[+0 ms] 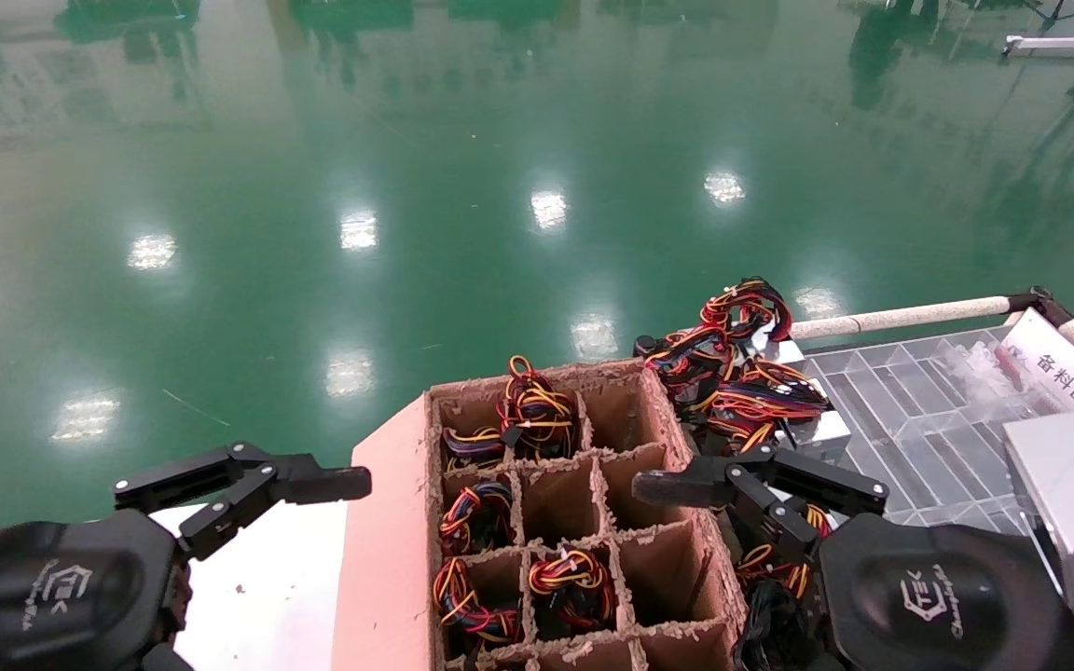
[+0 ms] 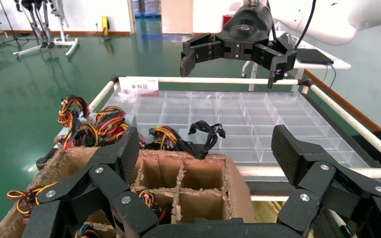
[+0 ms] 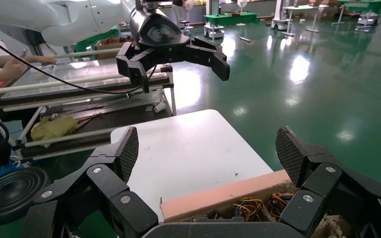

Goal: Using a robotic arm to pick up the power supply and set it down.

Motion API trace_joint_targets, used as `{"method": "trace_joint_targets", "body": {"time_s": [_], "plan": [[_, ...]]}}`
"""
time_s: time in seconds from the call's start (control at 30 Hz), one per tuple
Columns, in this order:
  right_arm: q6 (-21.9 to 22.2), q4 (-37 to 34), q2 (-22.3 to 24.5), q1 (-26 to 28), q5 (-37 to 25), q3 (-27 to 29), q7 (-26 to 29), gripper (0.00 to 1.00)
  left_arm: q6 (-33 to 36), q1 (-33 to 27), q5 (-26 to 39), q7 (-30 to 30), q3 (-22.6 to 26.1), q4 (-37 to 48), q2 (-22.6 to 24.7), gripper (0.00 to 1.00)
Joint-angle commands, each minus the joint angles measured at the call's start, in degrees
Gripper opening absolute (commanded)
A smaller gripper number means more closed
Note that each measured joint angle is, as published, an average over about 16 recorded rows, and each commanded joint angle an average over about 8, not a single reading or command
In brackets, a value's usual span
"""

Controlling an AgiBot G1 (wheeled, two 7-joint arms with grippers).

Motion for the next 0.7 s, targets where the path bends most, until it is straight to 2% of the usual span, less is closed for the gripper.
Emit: {"method": "trace_joint_targets", "body": {"time_s": [0.03,0.7], "plan": [[0.0,0.0,0.0,0.0,0.0,0.0,0.0,1.00,0.0,0.0,0.0,0.0,0.0,0.0,0.0,0.00],[0.3,-0.1,0.1,0.0,-0.5,0.0,-0.2,1.00,0.0,0.0,0.0,0.0,0.0,0.0,0.0,0.00]]}}
